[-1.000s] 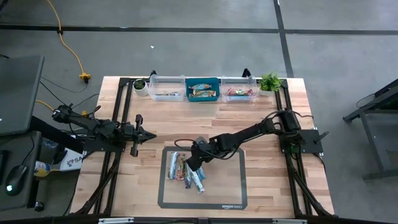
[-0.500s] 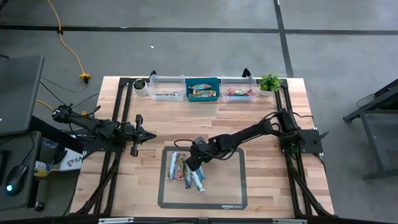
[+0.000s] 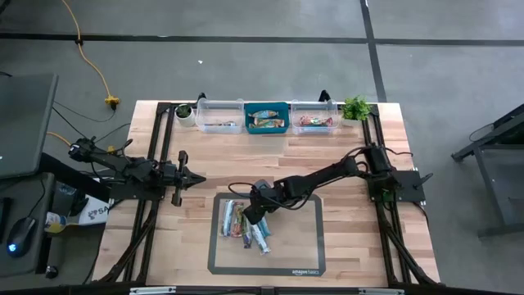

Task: Pick and place Granola Bars by type
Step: Put the yellow granola bar into the blue bin

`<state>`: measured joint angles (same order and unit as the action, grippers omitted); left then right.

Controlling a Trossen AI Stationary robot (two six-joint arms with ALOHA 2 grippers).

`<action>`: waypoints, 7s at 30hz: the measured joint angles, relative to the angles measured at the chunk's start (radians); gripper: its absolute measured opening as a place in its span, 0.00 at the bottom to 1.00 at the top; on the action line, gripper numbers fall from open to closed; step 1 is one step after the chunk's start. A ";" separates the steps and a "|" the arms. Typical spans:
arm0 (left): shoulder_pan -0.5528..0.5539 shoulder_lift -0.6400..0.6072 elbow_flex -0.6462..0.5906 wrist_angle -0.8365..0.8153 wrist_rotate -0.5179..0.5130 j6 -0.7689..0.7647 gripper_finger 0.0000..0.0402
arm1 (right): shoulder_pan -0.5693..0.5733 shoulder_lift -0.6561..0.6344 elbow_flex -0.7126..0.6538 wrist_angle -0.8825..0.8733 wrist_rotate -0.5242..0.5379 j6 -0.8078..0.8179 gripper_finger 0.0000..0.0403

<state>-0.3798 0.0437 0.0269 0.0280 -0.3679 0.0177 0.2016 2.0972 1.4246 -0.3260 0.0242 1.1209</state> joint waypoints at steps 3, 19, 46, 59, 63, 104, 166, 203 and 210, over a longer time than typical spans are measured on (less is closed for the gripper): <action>0.000 0.000 0.000 0.000 0.000 0.000 0.00 | -0.002 0.000 0.000 0.000 0.000 -0.003 0.43; 0.000 0.000 0.000 0.000 0.000 0.000 0.00 | -0.013 0.000 0.000 -0.006 0.003 -0.022 0.24; 0.000 0.000 0.000 0.000 0.000 0.000 0.00 | -0.012 0.041 -0.001 0.088 -0.085 -0.075 0.00; 0.000 0.000 0.000 0.000 0.000 0.000 0.00 | -0.011 -0.008 0.071 0.091 0.006 -0.157 0.00; 0.000 0.000 0.000 0.000 0.000 0.000 0.00 | -0.013 -0.011 0.121 0.033 0.034 -0.188 0.00; 0.000 0.000 0.000 0.000 0.000 0.000 0.00 | -0.156 -0.010 0.199 -0.075 0.002 -0.228 0.20; 0.000 0.000 0.000 0.000 0.000 0.000 0.00 | -0.131 -0.008 0.623 -0.315 0.037 -1.513 0.63; 0.000 0.000 0.000 0.000 0.000 0.000 0.00 | -0.156 0.228 0.622 -0.574 -0.095 -2.399 0.62; 0.000 0.000 0.000 0.000 0.000 0.000 0.00 | -0.176 0.245 0.623 -0.537 -0.173 -2.476 0.62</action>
<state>-0.3798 0.0437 0.0269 0.0280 -0.3679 0.0177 0.0255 2.3417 2.0474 -0.8628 -0.1487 -1.3553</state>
